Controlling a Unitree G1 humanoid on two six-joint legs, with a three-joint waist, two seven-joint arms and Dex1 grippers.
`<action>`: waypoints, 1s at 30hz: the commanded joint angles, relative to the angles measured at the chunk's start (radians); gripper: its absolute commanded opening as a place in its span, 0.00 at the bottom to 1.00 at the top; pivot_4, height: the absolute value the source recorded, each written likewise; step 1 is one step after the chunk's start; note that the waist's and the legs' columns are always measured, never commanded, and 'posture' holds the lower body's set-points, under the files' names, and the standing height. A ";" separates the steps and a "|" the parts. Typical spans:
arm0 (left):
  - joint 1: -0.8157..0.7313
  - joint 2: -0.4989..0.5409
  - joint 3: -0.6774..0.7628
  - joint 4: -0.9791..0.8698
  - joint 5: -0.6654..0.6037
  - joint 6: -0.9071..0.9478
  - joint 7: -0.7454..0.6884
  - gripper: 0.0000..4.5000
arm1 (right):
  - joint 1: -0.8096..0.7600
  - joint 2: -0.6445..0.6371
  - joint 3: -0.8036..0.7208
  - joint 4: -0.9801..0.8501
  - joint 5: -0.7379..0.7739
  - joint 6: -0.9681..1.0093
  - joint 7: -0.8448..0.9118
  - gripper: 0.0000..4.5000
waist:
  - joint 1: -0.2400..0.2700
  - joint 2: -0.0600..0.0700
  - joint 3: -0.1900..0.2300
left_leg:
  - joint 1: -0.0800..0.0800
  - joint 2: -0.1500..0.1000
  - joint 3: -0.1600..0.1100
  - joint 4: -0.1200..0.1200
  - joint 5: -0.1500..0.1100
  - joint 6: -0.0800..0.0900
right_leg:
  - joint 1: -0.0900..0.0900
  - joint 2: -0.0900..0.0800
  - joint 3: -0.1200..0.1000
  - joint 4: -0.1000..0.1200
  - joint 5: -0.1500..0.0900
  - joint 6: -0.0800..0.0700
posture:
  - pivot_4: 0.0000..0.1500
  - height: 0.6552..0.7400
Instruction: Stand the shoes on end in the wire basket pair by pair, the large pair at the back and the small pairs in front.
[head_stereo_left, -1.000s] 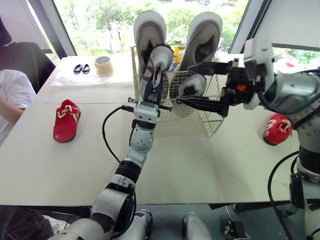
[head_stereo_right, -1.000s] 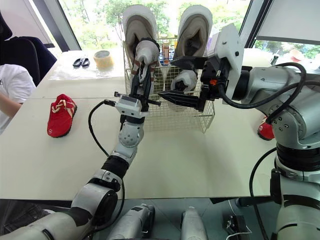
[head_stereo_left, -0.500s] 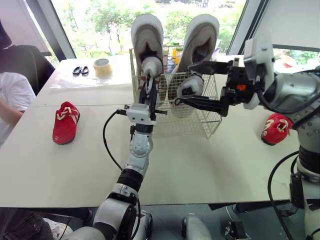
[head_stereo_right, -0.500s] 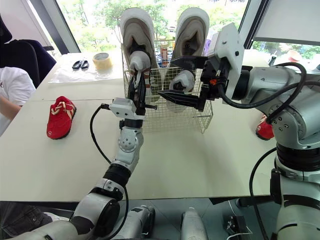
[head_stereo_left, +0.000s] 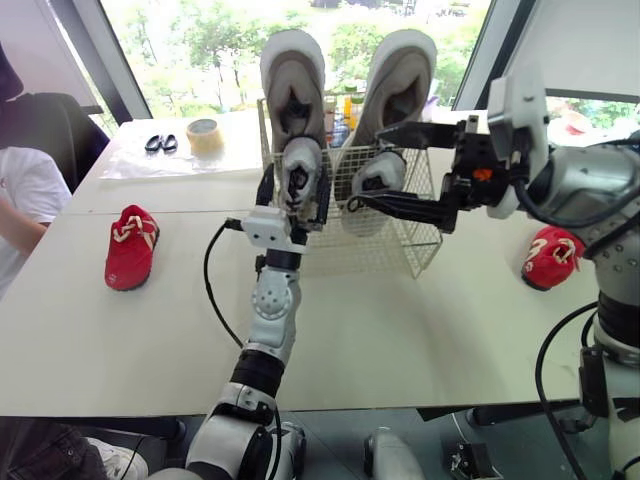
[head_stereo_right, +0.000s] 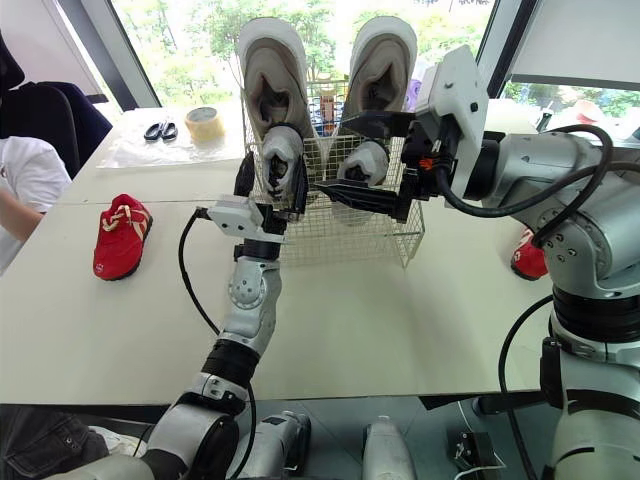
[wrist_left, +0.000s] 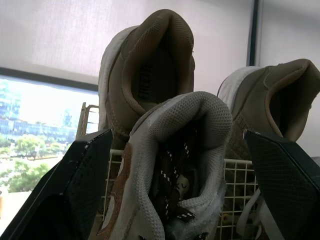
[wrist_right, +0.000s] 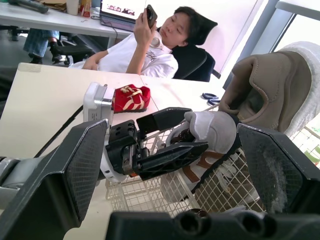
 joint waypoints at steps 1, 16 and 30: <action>0.067 0.010 0.016 -0.064 -0.096 0.121 -0.056 0.98 | -0.017 -0.002 -0.008 -0.016 -0.004 -0.018 0.003 1.00 | -0.001 0.000 0.000 | 0.000 0.000 0.000 0.000 0.000 0.000 | 0.000 0.000 0.000 0.000 0.000 0.000 | 1.00 1.00; 0.027 0.209 0.075 -0.547 -0.517 0.641 -0.307 0.98 | -0.017 0.004 -0.001 0.004 -0.019 -0.031 0.026 1.00 | 0.001 -0.001 0.001 | -0.001 0.001 0.000 0.000 0.001 -0.001 | -0.001 0.001 0.000 0.000 0.000 0.000 | 1.00 1.00; 0.039 0.730 0.271 -0.740 -1.094 1.321 -0.573 0.98 | 0.040 -0.050 -0.099 0.032 -0.020 0.000 -0.021 1.00 | -0.003 -0.001 0.002 | -0.001 0.001 -0.001 -0.002 0.001 -0.001 | -0.002 0.001 0.001 0.000 0.000 -0.001 | 1.00 1.00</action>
